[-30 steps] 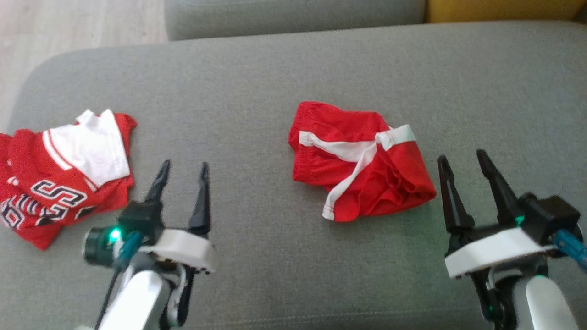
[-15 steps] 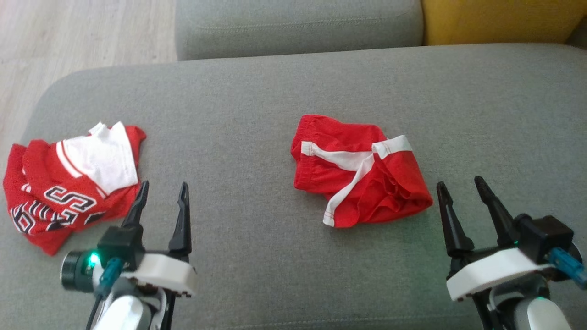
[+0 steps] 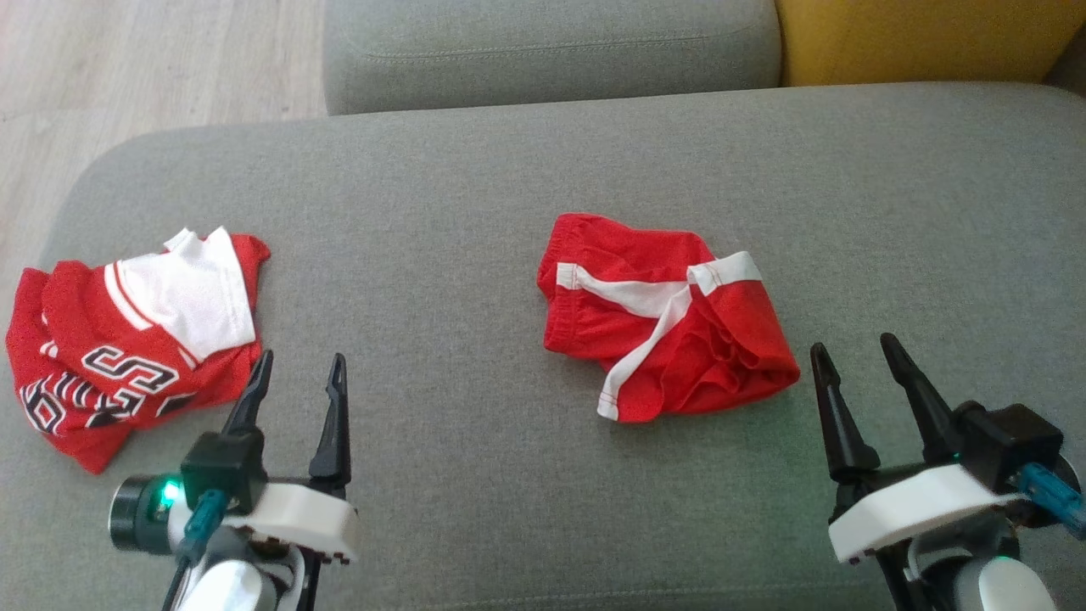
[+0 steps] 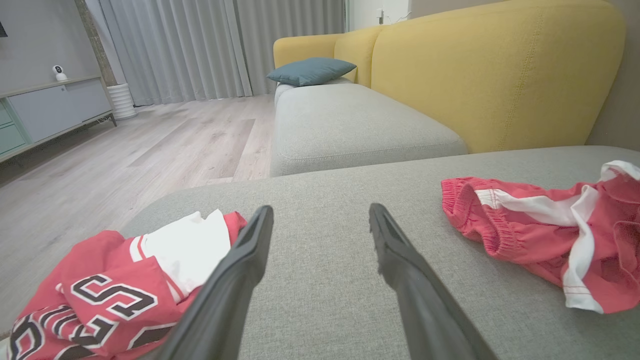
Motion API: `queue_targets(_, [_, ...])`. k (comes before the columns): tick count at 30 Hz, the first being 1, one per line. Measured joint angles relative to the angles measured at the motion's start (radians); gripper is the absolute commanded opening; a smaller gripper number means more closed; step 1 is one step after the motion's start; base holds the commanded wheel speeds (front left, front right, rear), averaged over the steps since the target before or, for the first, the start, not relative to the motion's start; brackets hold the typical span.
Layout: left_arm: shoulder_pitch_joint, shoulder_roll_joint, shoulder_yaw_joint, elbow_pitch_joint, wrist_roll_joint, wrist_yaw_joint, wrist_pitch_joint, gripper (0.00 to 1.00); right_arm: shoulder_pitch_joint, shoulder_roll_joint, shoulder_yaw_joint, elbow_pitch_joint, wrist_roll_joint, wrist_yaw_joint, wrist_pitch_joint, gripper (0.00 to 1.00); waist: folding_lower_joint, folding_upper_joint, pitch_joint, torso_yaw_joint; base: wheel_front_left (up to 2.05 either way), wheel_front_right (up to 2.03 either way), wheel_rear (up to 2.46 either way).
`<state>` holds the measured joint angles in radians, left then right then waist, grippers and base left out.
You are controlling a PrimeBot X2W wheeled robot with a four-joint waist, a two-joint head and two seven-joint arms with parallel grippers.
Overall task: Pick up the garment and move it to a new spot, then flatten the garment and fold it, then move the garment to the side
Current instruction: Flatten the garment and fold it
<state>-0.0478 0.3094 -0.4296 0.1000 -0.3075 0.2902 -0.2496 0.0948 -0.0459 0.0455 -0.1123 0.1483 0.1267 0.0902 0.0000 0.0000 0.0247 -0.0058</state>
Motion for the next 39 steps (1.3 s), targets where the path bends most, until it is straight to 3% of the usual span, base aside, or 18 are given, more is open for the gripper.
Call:
queue_targets(6, [0.000,0.000,0.000,0.000,0.000,0.000,0.000,1.00,0.000,0.000,0.001,0.000,-0.004,0.000,0.017,1.00,0.0000,0.0000,0.006,0.000,0.00,0.00,0.00])
queue_targets(12, [-0.007,-0.001,-0.003,0.000,0.007,0.000,0.000,1.00,-0.019,0.000,0.031,0.051,-0.040,0.000,0.106,1.00,0.0000,0.0000,0.029,0.004,0.00,0.00,0.00])
queue_targets(19, [-0.076,-0.012,-0.010,-0.002,0.022,-0.001,0.000,1.00,-0.202,-0.024,0.117,0.165,-0.090,0.000,0.196,1.00,0.0000,0.0000,0.084,0.018,0.00,0.00,0.00])
queue_targets(25, [-0.116,-0.036,-0.013,-0.001,0.034,-0.010,0.000,1.00,-0.308,-0.055,0.125,0.283,-0.159,0.000,0.253,1.00,0.0000,0.0000,0.134,0.037,0.00,0.00,0.00])
queue_targets(26, [-0.123,-0.038,-0.013,-0.001,0.038,-0.010,0.000,1.00,-0.319,-0.056,0.121,0.298,-0.161,0.000,0.259,0.40,0.0000,0.0000,0.140,0.040,0.00,0.00,0.00])
queue_targets(27, [-0.128,-0.040,-0.013,0.000,0.041,-0.011,0.000,1.00,-0.327,-0.055,0.116,0.306,-0.161,0.000,0.259,0.00,0.0000,0.0000,0.145,0.042,0.00,0.00,0.00])
queue_targets(30, [-0.132,-0.050,-0.012,0.001,0.042,-0.019,0.000,1.00,-0.336,-0.051,0.063,0.312,-0.153,0.000,0.238,0.00,0.0000,0.0000,0.156,0.047,0.00,0.00,0.00])
queue_targets(39, [-0.149,-0.064,-0.009,0.002,0.059,-0.031,0.000,1.00,-0.333,-0.019,-0.223,0.333,-0.047,0.000,0.181,0.00,0.0000,0.0000,0.178,0.049,0.00,0.00,0.00])
